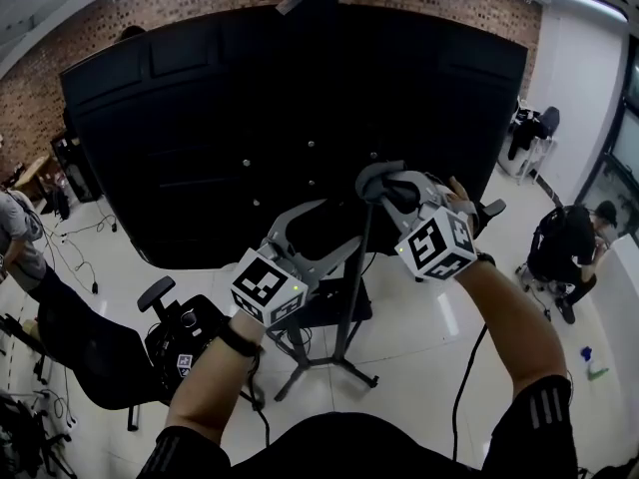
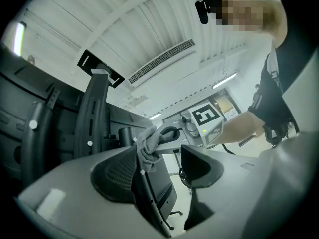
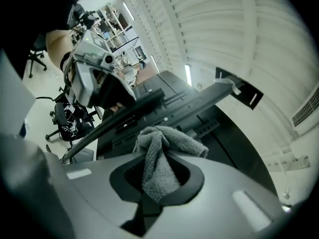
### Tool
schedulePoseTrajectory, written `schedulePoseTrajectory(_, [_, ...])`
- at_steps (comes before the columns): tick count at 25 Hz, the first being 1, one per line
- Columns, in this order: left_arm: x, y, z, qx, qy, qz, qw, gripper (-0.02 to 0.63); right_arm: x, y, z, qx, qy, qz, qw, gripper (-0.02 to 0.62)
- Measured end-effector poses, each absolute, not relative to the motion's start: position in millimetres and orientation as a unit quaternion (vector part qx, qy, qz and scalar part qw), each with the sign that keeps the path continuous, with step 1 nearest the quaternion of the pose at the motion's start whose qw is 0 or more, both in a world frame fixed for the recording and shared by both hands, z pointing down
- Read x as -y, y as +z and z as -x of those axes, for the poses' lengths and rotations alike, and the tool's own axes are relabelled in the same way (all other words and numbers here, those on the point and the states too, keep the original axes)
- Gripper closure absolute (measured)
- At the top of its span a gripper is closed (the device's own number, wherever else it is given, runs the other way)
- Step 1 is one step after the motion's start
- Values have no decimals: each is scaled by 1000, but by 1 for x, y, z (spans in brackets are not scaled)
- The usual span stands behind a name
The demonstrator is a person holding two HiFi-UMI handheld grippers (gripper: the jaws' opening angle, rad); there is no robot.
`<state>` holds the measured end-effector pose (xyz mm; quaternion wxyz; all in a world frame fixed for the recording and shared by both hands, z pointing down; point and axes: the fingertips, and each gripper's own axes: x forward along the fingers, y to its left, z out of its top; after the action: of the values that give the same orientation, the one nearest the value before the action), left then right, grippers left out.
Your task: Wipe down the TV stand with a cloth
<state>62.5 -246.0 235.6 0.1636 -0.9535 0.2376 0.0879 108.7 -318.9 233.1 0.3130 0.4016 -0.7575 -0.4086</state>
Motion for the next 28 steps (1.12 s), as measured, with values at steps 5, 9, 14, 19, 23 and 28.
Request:
schedulePoseTrajectory(5, [243, 234, -83, -238, 81, 953, 170, 304, 350, 227, -140, 755, -389, -417, 324, 569])
schedulePoseTrajectory(9, [248, 236, -92, -248, 74, 951, 169, 304, 374, 231, -144, 759, -379, -405, 342, 568])
schedulePoseTrajectory(14, [257, 244, -99, -263, 69, 949, 157, 304, 400, 238, -144, 752, -386, -398, 356, 568])
schedulePoseTrajectory(19, [264, 254, -108, -274, 62, 948, 150, 304, 403, 241, -150, 741, -410, -390, 361, 571])
schedulePoseTrajectory(23, [265, 260, -123, -271, 58, 949, 147, 304, 403, 246, -174, 736, -409, -401, 362, 571])
schedulePoseTrajectory(28, [269, 263, -145, -264, 55, 952, 144, 304, 407, 250, -218, 734, -392, -418, 365, 572])
